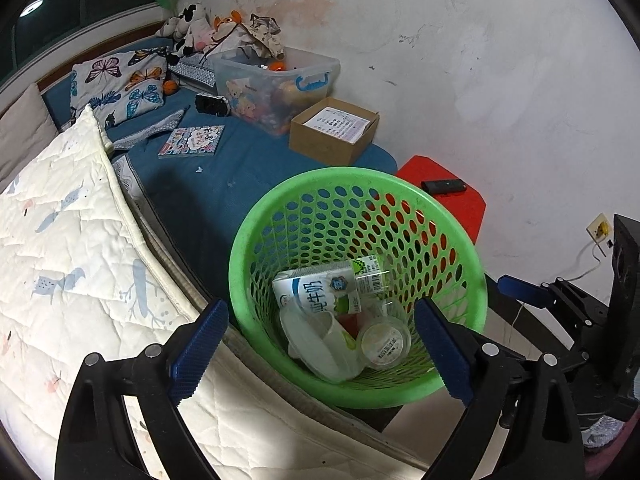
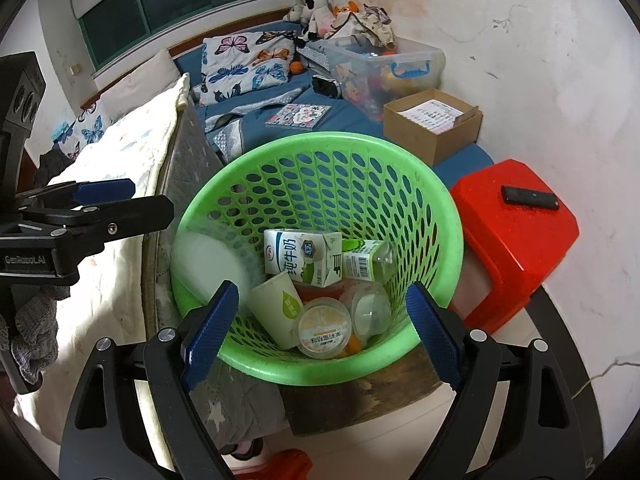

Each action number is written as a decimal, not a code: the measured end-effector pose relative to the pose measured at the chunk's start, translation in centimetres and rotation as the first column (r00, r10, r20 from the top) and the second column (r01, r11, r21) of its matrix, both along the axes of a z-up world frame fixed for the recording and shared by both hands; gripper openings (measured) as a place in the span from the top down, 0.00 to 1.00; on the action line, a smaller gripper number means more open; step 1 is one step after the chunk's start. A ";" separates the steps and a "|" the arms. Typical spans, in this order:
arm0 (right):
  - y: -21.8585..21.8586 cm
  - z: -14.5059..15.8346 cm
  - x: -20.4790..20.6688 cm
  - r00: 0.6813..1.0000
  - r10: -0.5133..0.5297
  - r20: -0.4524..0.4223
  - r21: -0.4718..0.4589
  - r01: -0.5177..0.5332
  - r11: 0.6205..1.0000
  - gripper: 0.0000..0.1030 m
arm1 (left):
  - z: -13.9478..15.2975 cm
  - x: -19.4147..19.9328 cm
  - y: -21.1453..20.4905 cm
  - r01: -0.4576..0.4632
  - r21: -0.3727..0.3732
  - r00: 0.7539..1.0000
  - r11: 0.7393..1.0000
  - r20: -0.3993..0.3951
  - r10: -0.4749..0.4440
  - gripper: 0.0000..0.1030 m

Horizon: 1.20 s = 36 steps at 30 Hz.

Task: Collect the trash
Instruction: 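Open the left tool to drop the flat clear lid into the basket, then move both open tools back over the mattress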

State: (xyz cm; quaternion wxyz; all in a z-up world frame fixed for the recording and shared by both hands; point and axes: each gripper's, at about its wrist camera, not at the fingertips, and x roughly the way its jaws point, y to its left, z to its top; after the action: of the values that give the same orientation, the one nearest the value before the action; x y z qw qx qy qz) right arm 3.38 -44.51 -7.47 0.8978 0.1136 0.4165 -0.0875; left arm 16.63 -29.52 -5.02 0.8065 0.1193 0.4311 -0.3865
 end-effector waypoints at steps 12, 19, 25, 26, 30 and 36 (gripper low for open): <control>1.4 0.6 -0.4 0.999 0.024 0.027 -0.002 -0.024 1.000 0.11 | 2.1 -0.5 4.2 -0.055 -0.053 0.998 0.997 0.033 0.057 0.12; 3.5 1.0 0.0 0.997 0.071 0.031 -0.002 -0.071 0.997 0.10 | 2.5 -0.5 8.5 -0.137 -0.063 0.989 0.989 0.048 0.140 0.12; 6.5 1.5 0.8 0.990 0.136 0.029 -0.018 -0.135 0.991 0.08 | 2.8 -1.0 12.7 -0.217 -0.077 0.973 0.973 0.070 0.222 0.11; 7.1 1.5 1.0 0.989 0.148 0.029 -0.023 -0.148 0.989 0.08 | 2.9 -1.1 13.5 -0.230 -0.080 0.969 0.970 0.071 0.236 0.11; 8.9 1.7 1.5 0.982 0.184 0.037 -0.027 -0.183 0.983 0.08 | 3.1 -1.7 16.2 -0.272 -0.079 0.956 0.959 0.095 0.279 0.11; 10.8 1.8 2.1 0.977 0.210 0.047 -0.026 -0.209 0.978 0.05 | 3.2 -2.1 19.4 -0.324 -0.090 0.938 0.942 0.103 0.332 0.11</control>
State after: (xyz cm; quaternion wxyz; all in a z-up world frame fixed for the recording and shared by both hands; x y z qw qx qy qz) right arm 5.43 -33.69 -5.63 0.9131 0.0620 0.4029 0.0062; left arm 14.57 -10.10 -1.84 0.8872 0.0393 0.3831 -0.2543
